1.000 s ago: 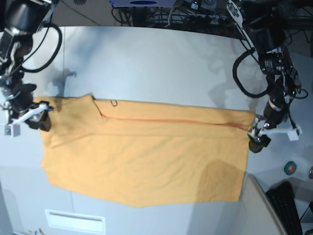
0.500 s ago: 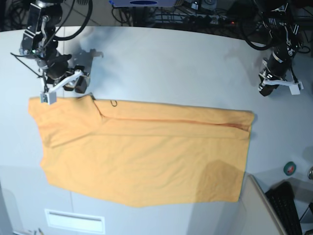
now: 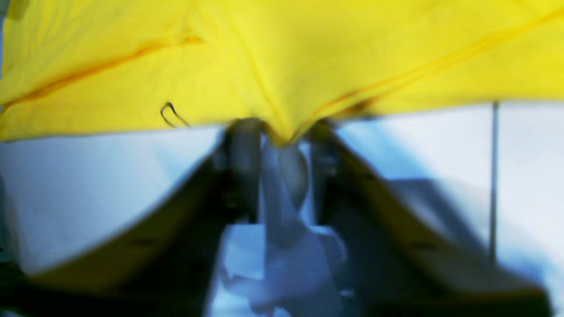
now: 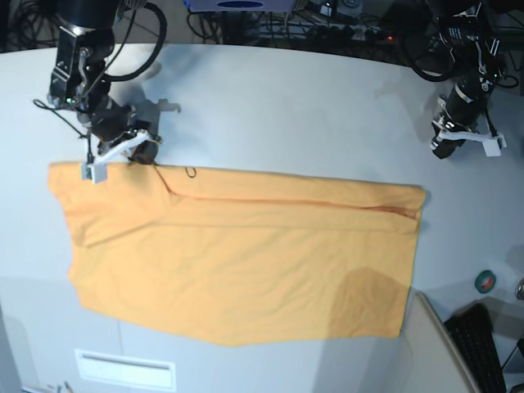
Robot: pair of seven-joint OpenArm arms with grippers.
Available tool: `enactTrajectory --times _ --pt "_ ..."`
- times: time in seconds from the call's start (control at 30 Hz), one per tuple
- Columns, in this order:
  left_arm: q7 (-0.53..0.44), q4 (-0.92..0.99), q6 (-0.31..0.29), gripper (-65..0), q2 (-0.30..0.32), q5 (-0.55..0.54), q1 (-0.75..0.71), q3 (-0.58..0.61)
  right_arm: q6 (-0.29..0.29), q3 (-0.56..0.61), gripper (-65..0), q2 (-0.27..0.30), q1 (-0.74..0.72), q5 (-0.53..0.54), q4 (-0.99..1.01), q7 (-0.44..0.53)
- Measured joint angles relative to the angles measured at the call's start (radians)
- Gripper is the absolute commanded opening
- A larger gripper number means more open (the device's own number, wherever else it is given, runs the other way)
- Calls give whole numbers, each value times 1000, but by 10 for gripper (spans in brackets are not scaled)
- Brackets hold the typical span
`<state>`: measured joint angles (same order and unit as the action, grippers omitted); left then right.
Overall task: Layout the t-shirt on the table in an organized manner, then fold the t-shirt properly
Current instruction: 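Release the folded edge and reposition the right gripper along the fold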
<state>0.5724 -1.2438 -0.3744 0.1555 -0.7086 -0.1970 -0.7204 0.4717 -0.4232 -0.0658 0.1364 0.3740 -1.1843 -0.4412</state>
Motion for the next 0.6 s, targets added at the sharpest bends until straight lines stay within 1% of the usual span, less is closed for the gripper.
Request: enactTrajectory --times 0.03,0.07,0.27,0.5,0.6 --pt "0 0 0 -650 0 0 0 0 0 0 -650 0 13 9 0 4" --pt "0 0 0 -650 0 0 0 0 10 0 -650 0 24 15 0 9" --pt "0 0 0 -650 0 0 1 0 12 1 -650 3 16 13 3 -2" --pt "0 0 0 -650 0 0 4 0 -1 2 -650 10 -39 -16 14 -26" --pt "0 0 0 -650 0 0 3 1 -10 3 -650 22 -64 -32 17 -38"
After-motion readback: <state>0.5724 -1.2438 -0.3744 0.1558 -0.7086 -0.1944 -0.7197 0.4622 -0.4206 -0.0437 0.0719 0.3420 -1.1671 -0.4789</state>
